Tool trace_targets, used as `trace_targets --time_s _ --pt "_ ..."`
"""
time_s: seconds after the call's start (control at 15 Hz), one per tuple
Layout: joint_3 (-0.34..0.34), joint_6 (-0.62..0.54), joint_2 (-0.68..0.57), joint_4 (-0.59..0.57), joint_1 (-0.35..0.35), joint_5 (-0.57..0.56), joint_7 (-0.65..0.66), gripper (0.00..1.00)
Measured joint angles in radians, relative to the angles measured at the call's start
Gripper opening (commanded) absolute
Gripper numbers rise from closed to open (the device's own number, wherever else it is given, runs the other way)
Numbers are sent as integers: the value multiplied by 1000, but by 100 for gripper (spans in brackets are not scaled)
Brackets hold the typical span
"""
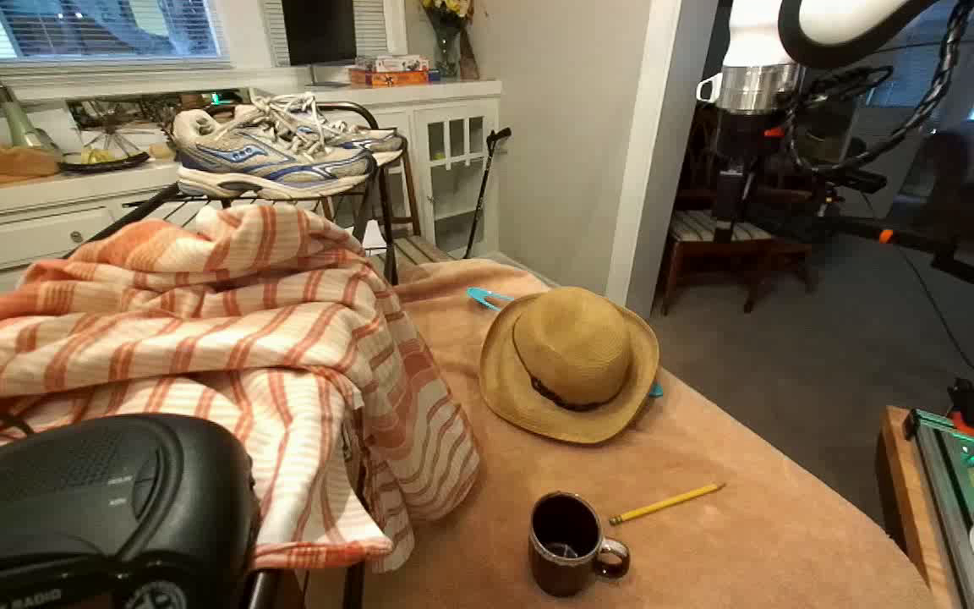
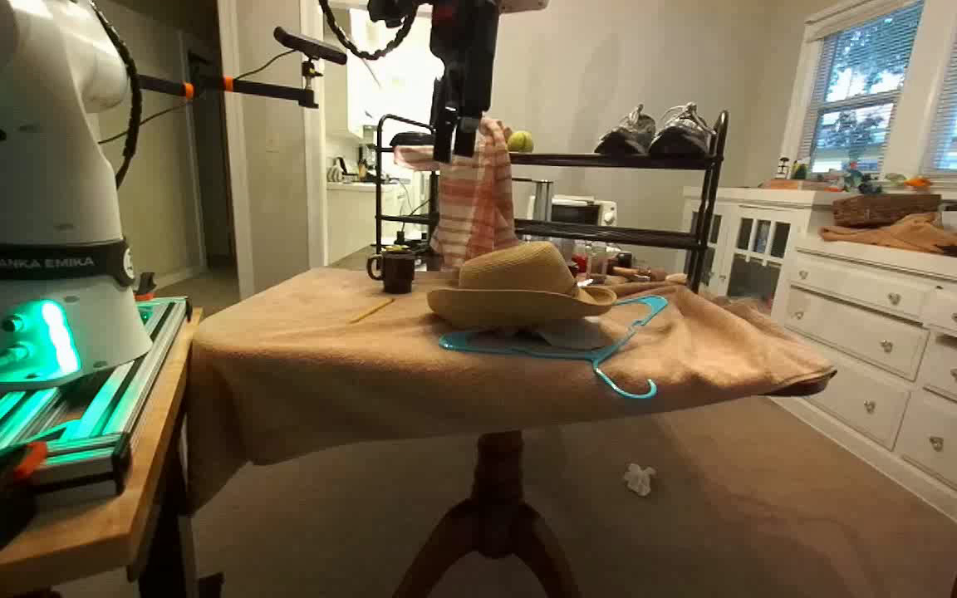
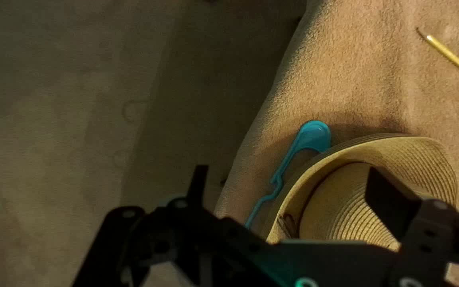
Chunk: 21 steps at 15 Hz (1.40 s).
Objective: Put the pencil in the cup
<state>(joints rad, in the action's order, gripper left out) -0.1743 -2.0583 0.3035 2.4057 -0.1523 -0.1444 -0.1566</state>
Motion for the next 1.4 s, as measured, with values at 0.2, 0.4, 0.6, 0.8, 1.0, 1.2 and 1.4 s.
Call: trace_targets --time_s 0.2,0.4,0.6,0.8,1.0,1.2,1.4 --pt "0 0 0 0 0 0 0 100" --pt "0 0 0 0 0 0 0 100" --pt "6 1 0 6 11 4 -35 100" --pt "43 8 6 37 63 9 -108 100" --pt "97 17 21 77 133 10 -157 100" --pt "151 16 44 125 194 7 -182 100" --pt "190 -3 73 190 239 3 -199 100"
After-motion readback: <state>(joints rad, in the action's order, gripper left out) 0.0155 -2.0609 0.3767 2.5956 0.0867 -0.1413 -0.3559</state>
